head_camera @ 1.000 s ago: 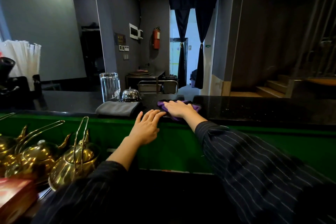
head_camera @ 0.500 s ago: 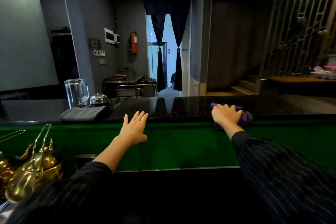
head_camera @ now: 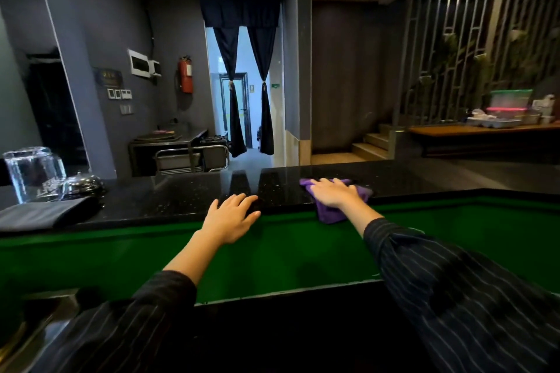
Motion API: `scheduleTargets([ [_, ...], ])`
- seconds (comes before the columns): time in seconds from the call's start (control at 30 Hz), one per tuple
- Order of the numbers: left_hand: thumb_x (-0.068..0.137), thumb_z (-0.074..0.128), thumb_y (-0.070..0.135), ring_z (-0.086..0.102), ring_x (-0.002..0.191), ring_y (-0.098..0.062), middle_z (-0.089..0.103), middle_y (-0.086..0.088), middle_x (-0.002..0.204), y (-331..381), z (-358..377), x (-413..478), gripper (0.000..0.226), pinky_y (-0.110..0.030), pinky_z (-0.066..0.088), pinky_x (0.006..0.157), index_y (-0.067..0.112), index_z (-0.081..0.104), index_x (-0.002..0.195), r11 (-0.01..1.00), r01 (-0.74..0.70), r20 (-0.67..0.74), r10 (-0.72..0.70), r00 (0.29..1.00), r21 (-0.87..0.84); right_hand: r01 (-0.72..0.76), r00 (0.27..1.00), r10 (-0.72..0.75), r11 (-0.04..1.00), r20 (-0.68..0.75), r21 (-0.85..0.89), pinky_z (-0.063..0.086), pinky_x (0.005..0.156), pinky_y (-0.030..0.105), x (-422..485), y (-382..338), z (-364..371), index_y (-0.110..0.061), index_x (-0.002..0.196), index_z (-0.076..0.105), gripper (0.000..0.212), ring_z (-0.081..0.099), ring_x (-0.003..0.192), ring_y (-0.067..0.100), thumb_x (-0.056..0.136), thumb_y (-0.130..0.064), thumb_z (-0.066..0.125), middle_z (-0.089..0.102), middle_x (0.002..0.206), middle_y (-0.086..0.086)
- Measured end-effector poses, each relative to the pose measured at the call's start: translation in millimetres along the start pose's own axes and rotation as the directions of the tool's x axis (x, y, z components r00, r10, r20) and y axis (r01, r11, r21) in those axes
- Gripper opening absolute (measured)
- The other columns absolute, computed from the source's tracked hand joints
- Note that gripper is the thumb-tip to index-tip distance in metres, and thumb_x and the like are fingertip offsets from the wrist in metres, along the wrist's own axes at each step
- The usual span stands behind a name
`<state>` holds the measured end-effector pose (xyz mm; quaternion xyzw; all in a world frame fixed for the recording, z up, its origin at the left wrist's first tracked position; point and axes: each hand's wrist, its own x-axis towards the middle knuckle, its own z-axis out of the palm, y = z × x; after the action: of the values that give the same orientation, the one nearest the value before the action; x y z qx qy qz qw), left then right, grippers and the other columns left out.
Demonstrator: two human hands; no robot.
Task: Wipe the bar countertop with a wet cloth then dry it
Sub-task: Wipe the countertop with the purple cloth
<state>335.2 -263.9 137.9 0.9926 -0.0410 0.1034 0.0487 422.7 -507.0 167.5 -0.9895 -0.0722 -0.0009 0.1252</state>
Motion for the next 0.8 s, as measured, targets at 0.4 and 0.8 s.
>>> scheduleTargets([
  [0.4,0.066,0.007,0.082,0.007,0.148,-0.016,0.013,0.007,0.160,6,-8,26,0.084,-0.056,0.008,0.116,0.051,0.013,0.144,0.998,0.064,0.132,-0.064,0.989,0.006,-0.039,0.999,0.041,0.997,0.032,-0.067,0.000,0.117,0.058,88,37,-8,-0.030,0.155,0.013,0.059,0.004,0.151,0.029,0.100,-0.050,0.013,0.009,0.164,0.000],
  [0.8,0.049,-0.005,0.094,0.014,0.147,-0.015,0.017,0.008,0.159,5,-4,29,0.101,-0.051,0.015,0.117,0.056,0.013,0.141,0.997,0.067,0.043,-0.069,0.997,0.028,0.340,0.932,-0.326,0.938,0.161,-0.071,0.002,0.117,0.062,108,-84,17,-0.032,0.155,0.014,0.057,0.005,0.151,0.029,0.100,-0.050,0.017,0.010,0.164,-0.001],
])
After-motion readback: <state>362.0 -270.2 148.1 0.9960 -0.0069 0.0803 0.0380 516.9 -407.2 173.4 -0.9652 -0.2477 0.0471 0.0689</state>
